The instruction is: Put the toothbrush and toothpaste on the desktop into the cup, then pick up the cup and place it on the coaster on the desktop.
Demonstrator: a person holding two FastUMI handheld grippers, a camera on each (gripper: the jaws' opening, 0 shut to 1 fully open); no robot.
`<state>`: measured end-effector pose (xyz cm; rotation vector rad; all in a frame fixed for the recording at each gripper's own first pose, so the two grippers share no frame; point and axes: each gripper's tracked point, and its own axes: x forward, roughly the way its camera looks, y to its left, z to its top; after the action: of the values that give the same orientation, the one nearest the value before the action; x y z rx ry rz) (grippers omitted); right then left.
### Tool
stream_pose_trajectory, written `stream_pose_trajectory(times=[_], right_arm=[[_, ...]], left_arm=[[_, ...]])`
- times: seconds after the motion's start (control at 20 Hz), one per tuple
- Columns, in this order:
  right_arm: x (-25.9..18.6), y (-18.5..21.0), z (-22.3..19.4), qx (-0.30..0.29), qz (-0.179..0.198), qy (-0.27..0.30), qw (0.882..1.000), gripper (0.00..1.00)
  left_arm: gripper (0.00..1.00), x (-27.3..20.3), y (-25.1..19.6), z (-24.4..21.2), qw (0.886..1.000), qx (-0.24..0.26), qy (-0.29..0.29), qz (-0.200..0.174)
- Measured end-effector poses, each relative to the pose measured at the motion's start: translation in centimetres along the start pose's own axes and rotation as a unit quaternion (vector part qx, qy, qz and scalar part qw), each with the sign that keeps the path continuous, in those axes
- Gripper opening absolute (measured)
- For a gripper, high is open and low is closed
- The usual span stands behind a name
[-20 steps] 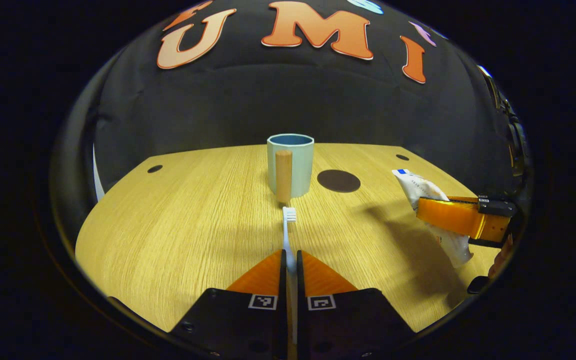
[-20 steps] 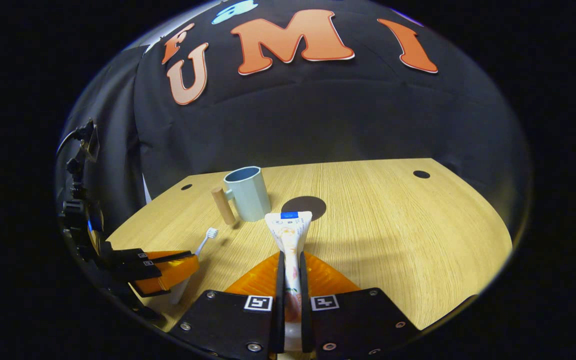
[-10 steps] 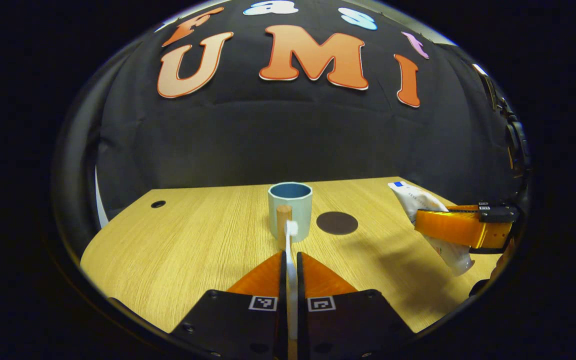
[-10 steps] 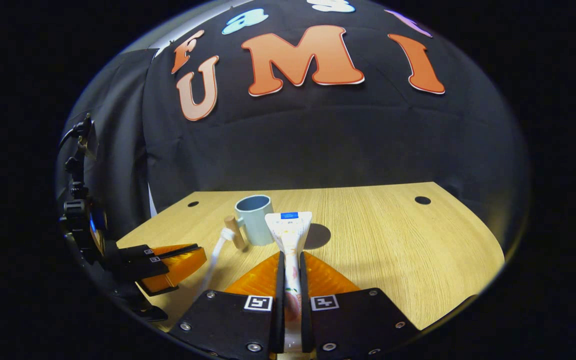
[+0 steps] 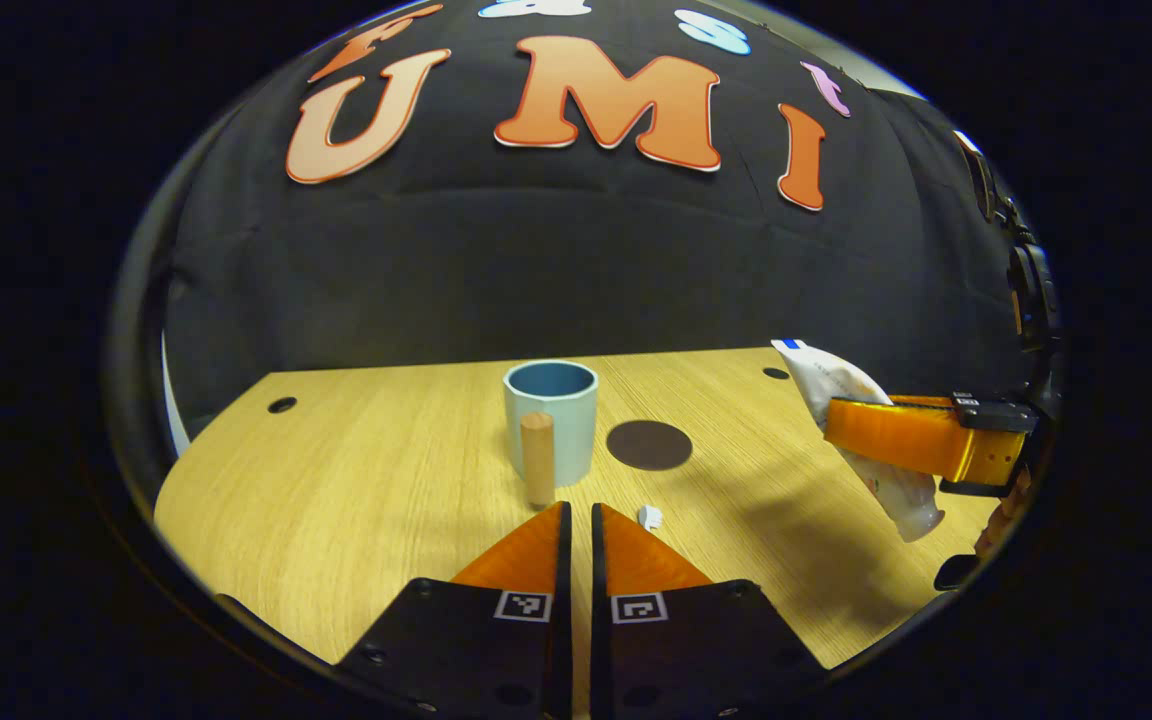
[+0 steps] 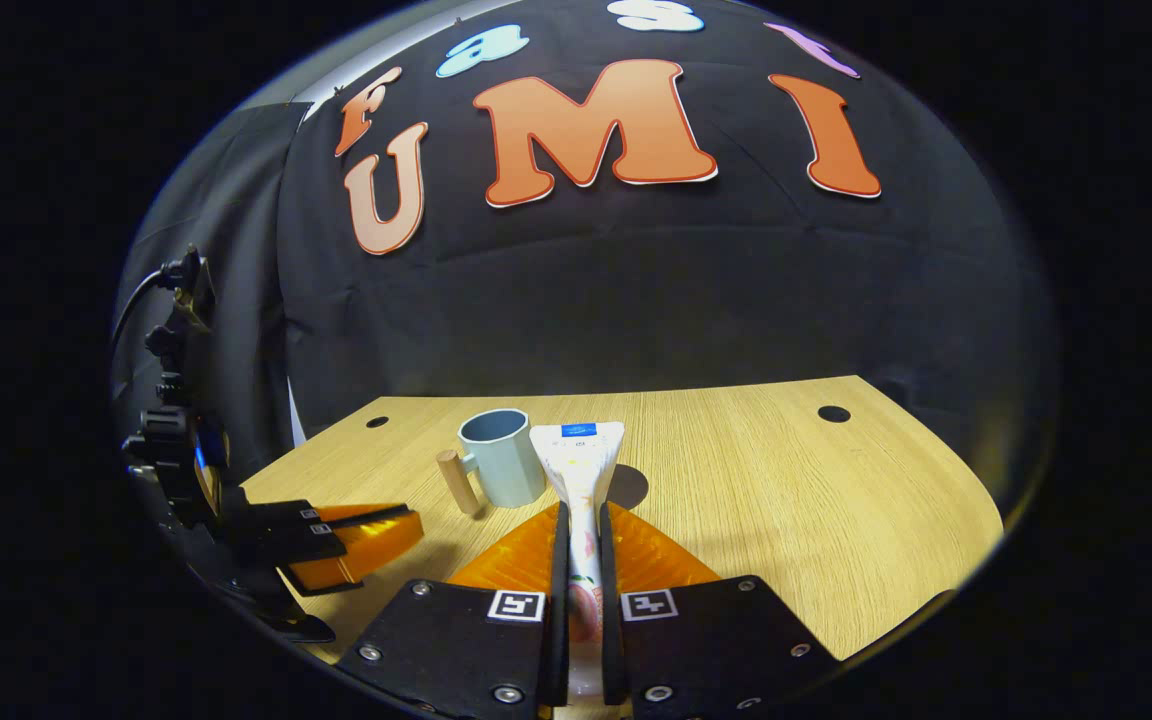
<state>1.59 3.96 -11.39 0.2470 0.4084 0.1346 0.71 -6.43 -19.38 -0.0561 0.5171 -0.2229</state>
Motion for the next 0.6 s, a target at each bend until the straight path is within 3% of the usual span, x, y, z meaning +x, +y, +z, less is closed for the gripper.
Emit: stream_pose_trajectory(times=[0.05, 0.1, 0.25, 0.3, 0.45, 0.5, 0.6], right_arm=[[-0.1, -0.2, 0.0, 0.000, -0.001, 0.000, 1.000, 0.13], [-0.1, -0.4, 0.0, 0.001, -0.003, 0.000, 1.000, 0.14], [-0.4, -0.9, -0.1, 0.008, -0.005, -0.004, 1.000, 0.13], [-0.4, -1.1, -0.2, 0.011, -0.004, -0.004, 1.000, 0.13], [-0.8, -1.5, -0.3, 0.017, -0.004, -0.006, 1.000, 0.13], [-0.8, -1.6, -0.4, 0.018, -0.003, -0.007, 1.000, 0.13], [-1.0, -1.8, -0.5, 0.019, -0.003, -0.008, 1.000, 0.13]], left_arm=[[0.09, -0.1, -0.7, -0.2, 1.000, -0.002, 0.008, -0.014], [0.23, -0.2, -0.8, -0.4, 1.000, -0.004, 0.016, -0.017], [0.38, -0.3, -0.9, -1.4, 0.999, 0.000, 0.042, -0.021], [0.47, -0.5, -1.0, -2.0, 0.998, 0.002, 0.056, -0.023], [0.59, -1.2, -1.6, -3.0, 0.995, 0.001, 0.094, -0.034], [0.69, -1.3, -1.7, -3.3, 0.994, 0.000, 0.102, -0.035], [0.72, -1.5, -1.7, -4.2, 0.991, 0.004, 0.128, -0.029]])
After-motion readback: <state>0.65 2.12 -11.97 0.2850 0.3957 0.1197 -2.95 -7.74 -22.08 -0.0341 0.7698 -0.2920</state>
